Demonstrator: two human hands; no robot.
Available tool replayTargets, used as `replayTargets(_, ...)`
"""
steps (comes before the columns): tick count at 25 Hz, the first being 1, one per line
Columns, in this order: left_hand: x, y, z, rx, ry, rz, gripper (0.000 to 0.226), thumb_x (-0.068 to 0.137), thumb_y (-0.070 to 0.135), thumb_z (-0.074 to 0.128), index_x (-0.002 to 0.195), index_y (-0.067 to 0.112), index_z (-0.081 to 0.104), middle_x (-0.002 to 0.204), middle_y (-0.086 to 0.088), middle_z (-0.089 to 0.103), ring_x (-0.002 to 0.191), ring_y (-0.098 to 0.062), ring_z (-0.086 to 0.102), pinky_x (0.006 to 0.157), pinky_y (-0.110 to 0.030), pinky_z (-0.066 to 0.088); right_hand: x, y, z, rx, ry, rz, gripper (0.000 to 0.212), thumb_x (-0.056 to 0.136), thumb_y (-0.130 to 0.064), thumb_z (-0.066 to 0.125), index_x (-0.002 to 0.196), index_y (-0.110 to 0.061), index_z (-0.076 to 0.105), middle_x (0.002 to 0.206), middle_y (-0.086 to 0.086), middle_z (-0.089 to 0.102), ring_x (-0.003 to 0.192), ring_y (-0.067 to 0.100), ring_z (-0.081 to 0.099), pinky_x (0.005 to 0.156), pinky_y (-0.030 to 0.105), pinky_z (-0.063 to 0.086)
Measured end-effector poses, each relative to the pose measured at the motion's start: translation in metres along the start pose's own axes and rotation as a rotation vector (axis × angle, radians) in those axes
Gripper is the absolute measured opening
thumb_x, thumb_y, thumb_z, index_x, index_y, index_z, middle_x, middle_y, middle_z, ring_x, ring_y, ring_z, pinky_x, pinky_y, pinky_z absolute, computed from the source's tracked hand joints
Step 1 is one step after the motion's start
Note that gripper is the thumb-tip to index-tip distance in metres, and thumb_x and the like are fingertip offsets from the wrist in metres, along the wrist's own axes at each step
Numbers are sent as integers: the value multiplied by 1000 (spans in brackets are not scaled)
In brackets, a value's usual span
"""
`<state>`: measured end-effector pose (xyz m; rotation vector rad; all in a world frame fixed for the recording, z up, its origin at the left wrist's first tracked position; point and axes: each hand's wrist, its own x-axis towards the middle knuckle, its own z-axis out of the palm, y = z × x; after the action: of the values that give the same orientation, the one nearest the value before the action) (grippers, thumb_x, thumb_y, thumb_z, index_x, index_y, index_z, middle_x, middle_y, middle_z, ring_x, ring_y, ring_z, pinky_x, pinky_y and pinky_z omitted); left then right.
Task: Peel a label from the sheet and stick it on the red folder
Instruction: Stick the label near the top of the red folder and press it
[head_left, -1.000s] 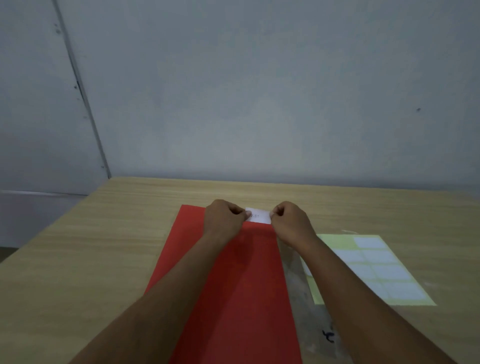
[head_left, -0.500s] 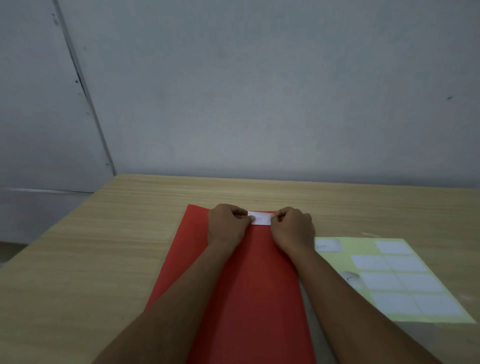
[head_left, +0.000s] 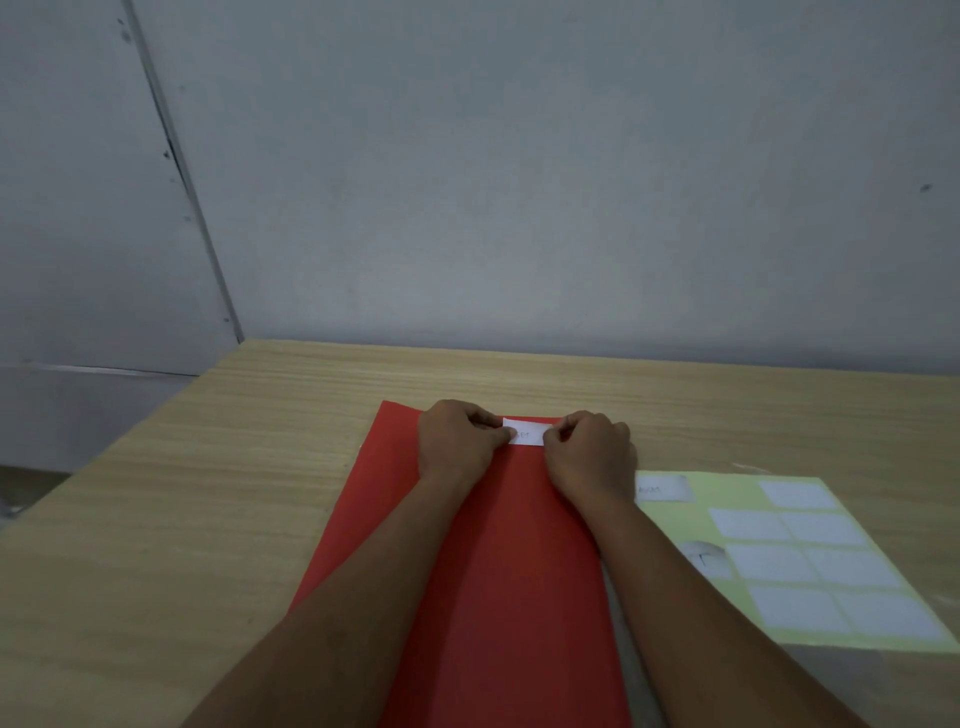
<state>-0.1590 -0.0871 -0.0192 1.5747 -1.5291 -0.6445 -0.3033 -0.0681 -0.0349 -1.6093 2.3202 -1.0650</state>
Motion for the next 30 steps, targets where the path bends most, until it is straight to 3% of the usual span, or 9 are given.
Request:
replayTargets(10, -1, -5, 4, -34, 11, 15, 18, 67, 27, 86, 80, 19, 79, 70, 6, 73, 63, 2, 65, 55, -8, 43, 1, 3, 2, 21, 6, -2, 20, 88, -35, 59, 89, -21, 74, 97, -1, 70, 103, 24, 52, 88, 38, 42)
replayTargets(22, -3, -11, 9, -25, 46, 72, 17, 67, 27, 86, 78, 20, 76, 63, 9, 69, 57, 1, 61, 56, -9, 42, -1, 4, 1, -36, 0, -38, 25, 92, -30, 51, 97, -18, 73, 100, 1, 70, 104, 25, 52, 87, 38, 43)
replayTargets(27, -4, -12, 10, 79, 31, 156, 12, 75, 31, 79, 85, 24, 80, 75, 10, 70, 64, 0, 59, 61, -12, 39, -3, 2, 0, -64, 10, -37, 24, 93, -30, 51, 97, -17, 71, 100, 1, 68, 103, 25, 52, 85, 37, 41)
replayTargets(30, -4, -11, 12, 196, 5, 217, 17, 84, 32, 69, 98, 29, 79, 86, 7, 61, 76, -7, 55, 66, -20, 37, -3, 2, -3, -3, 22, -43, 8, 90, -28, 58, 94, -21, 60, 86, -4, 60, 98, 24, 50, 81, 36, 36)
